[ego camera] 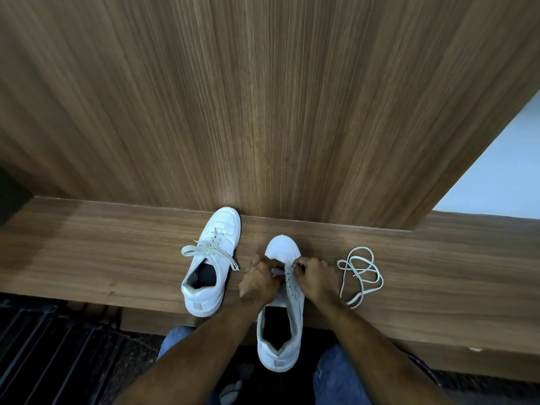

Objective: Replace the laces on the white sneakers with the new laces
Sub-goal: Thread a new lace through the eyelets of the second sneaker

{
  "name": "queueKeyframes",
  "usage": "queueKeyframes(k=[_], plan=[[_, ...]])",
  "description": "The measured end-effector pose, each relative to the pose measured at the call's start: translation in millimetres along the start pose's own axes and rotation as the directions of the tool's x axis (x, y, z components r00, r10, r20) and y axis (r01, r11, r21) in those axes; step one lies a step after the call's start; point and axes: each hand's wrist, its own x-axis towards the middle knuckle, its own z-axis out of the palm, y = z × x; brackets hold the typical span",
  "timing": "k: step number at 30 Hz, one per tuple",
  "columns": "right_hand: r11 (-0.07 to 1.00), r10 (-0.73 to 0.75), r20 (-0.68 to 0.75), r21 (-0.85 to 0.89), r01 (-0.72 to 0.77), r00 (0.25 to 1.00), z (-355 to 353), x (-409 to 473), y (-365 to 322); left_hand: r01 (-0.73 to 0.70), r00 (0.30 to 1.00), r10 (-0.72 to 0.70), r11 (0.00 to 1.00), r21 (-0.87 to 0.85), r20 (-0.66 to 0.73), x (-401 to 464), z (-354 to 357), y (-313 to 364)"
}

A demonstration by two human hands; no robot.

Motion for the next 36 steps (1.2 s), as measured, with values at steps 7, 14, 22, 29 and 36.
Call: queueKeyframes(k=[7, 14, 22, 29, 36], plan=[[0.934, 0.115, 0.075, 0.331, -0.133, 0.991, 14, 6, 7, 0.018, 0.999, -0.015, 0.997, 0.08, -0.038, 8, -2, 13], [0.875, 0.114, 0.119, 0.458, -0.156, 0.986, 29, 11, 16, -0.045, 0.996, 0.059, 0.975, 0.218, -0.059, 3, -3, 18], [0.9, -0.062, 0.138, 0.435, -0.005, 0.988, 11, 8, -14, -0.035, 0.999, 0.037, 0.986, -0.166, 0.007, 12, -26, -6], [0.968, -0.061, 0.09, 0.248, 0.037, 0.994, 13, 8, -17, 0.021, 0.999, -0.013, 0.957, -0.288, 0.03, 2, -19, -13], [0.975, -0.037, 0.063, 0.22, 0.022, 0.997, 12, 3, -14, -0.033, 0.999, 0.034, 0.998, -0.051, 0.023, 0, -23, 5]])
